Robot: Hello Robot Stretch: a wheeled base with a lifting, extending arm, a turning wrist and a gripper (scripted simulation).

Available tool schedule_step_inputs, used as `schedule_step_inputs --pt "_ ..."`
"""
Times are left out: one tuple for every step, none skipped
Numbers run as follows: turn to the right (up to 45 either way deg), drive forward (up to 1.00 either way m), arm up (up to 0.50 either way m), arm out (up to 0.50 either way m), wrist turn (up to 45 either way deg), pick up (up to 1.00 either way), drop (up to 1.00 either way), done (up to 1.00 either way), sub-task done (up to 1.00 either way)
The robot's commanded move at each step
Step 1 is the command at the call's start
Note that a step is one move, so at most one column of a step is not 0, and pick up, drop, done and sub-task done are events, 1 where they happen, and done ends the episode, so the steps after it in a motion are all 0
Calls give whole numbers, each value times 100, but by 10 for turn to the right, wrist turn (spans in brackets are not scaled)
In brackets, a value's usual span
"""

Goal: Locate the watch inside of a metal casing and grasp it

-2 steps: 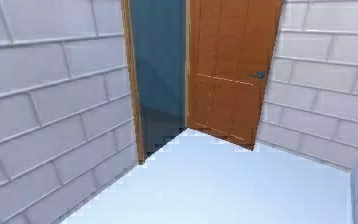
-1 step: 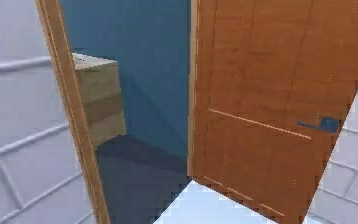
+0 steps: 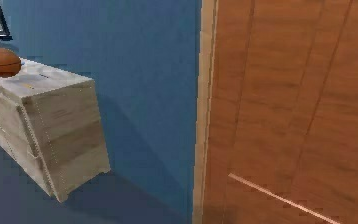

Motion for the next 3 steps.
schedule_step_inputs --pt "-120 0 0 0 0 0 0 0 0" --pt "0 30 0 0 0 0 0 0 0" --pt "-450 0 0 0 0 0 0 0 0"
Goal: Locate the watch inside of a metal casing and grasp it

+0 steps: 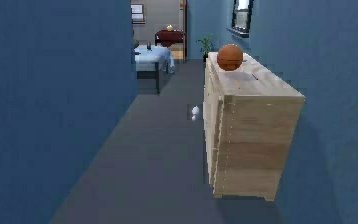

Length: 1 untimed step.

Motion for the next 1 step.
schedule_step_inputs --pt "-90 0 0 0 0 0 0 0 0"
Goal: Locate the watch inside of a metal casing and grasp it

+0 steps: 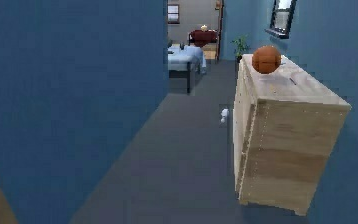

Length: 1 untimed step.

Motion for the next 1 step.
schedule_step_inputs --pt "0 100 0 0 0 0 0 0 0"
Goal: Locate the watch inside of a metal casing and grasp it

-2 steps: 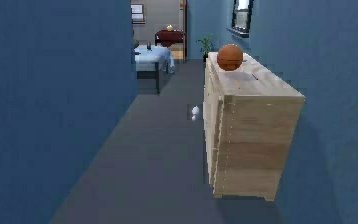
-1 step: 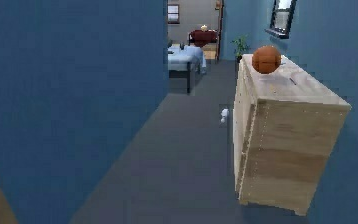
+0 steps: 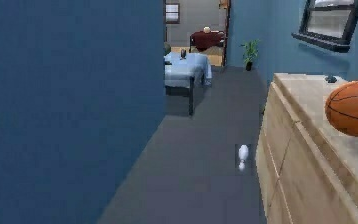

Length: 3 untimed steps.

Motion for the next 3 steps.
schedule_step_inputs --pt "-60 0 0 0 0 0 0 0 0" --pt "0 35 0 0 0 0 0 0 0" --pt "210 0 0 0 0 0 0 0 0"
